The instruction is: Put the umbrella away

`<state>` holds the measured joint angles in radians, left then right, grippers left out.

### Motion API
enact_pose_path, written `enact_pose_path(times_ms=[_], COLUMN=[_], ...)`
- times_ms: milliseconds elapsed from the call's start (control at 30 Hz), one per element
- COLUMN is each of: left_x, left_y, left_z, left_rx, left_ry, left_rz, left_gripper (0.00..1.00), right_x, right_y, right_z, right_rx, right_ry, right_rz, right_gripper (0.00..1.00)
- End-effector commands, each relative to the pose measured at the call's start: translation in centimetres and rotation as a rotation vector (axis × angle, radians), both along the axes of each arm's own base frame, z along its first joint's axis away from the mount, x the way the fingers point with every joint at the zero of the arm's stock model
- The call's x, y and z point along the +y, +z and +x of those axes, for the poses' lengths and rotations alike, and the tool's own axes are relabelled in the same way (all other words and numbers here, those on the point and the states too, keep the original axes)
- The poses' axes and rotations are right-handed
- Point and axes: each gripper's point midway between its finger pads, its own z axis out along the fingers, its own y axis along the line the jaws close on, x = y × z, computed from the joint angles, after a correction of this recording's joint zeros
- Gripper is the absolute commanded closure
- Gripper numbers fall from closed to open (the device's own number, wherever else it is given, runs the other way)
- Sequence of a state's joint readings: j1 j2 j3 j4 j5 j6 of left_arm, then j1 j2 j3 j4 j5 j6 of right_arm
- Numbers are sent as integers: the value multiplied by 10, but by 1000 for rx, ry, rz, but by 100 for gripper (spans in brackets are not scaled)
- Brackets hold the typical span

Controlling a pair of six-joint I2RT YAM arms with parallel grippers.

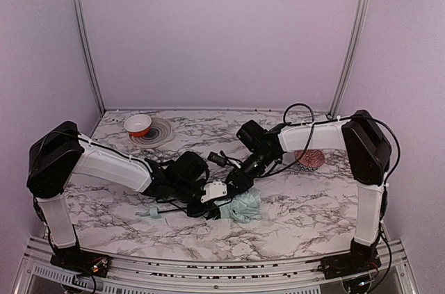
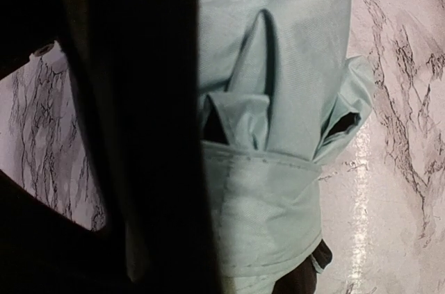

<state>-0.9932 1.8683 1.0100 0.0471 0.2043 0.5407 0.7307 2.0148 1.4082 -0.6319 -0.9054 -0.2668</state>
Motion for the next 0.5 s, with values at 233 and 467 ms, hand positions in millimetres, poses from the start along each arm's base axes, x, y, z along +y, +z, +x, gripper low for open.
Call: enact_pose_path(times_ms=[233, 467], left_x=[35, 38], left_y=[-28, -21], left_z=[-16, -9], left_rx=[62, 7], left_ry=[14, 34], left_rz=[141, 128], left_gripper=[100, 100], right_x=[-31, -46], right_y=[-37, -69], right_z=[-11, 11], right_rx=[53, 241], right_ry=[-33, -200], right_rz=[-77, -166], right_gripper=[88, 87])
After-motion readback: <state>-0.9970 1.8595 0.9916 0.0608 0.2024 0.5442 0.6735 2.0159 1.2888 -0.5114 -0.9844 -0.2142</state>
